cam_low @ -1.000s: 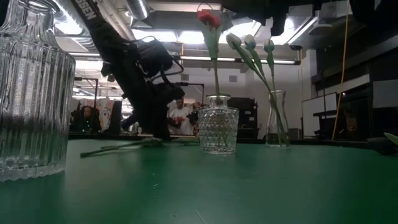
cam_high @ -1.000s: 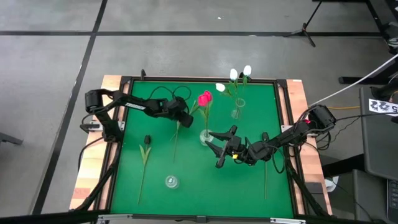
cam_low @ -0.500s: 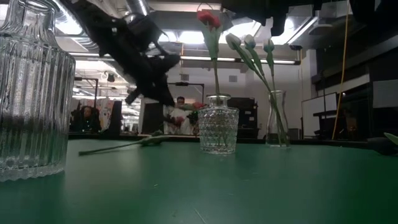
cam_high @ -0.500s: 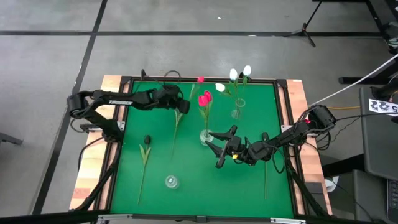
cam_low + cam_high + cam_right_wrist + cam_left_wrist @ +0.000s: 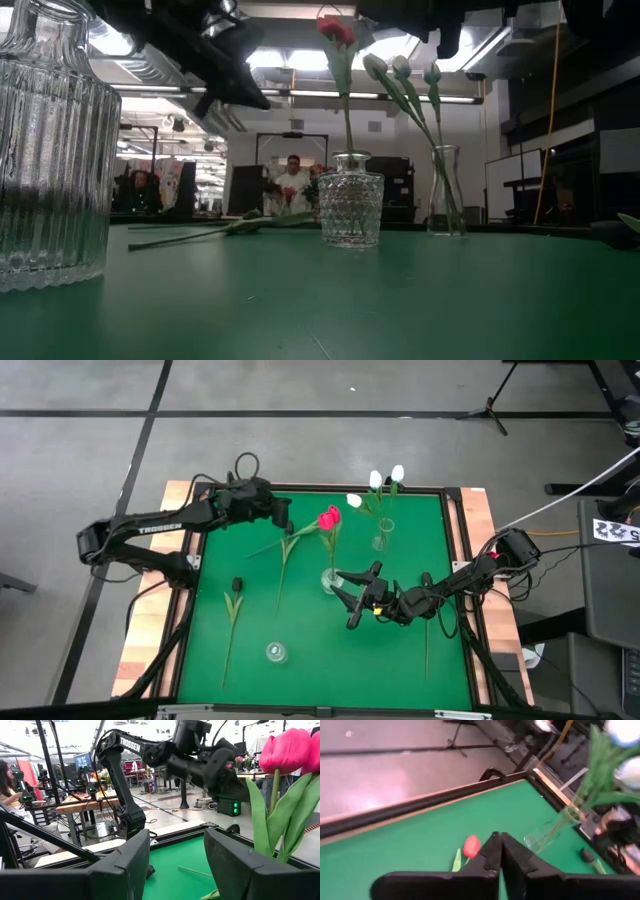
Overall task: Sort flowers into vase by color
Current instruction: Put the red tulip into the middle transparent flower vase
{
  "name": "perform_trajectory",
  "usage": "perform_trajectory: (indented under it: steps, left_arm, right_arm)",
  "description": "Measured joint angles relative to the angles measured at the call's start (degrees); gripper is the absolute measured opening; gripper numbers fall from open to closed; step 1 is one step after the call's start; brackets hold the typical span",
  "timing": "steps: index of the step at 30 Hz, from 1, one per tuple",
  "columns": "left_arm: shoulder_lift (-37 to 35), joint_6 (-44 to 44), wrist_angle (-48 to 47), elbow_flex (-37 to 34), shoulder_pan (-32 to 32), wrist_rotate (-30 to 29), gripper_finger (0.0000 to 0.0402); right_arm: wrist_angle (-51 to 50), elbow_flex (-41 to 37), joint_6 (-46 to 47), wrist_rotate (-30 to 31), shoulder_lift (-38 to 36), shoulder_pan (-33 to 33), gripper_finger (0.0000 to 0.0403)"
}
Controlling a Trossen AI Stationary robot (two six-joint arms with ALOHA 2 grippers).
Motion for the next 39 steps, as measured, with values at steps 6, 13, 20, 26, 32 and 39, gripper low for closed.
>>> perform_trajectory:
  steps: [6, 13, 20, 26, 32, 39]
  left_arm:
    - [-0.69, 14.90, -8.83, 0.05, -0.69, -0.54, 0.0006]
    - [1.09, 33.57, -12.41, 0.05, -2.38, 7.31, 0.0066]
    - [2.39, 38.98, -17.87, 0.03, -1.42, 9.99, 0.0169]
    - [8.11, 39.58, -18.58, -0.23, -0.24, 10.70, 0.0224]
    - [14.80, 39.13, -18.34, -0.28, -0.24, 10.71, 0.0229]
    - [20.66, 40.27, -17.61, -0.28, -0.24, 10.72, 0.0230]
  right_arm:
    - [-1.03, 0.00, -0.03, 0.00, 0.00, 0.00, 0.0186]
    - [-3.08, -0.02, 0.11, 0.26, 0.00, 0.00, 0.0186]
    - [-5.03, -0.02, 0.29, 0.51, 0.00, 0.00, 0.0186]
    - [-7.32, -0.02, 1.72, 0.88, 0.00, 0.00, 0.0186]
    - [-8.21, -0.02, 3.32, 0.87, 0.00, 0.00, 0.0186]
    - [-8.17, -0.02, 3.64, 0.87, 0.00, 0.00, 0.0186]
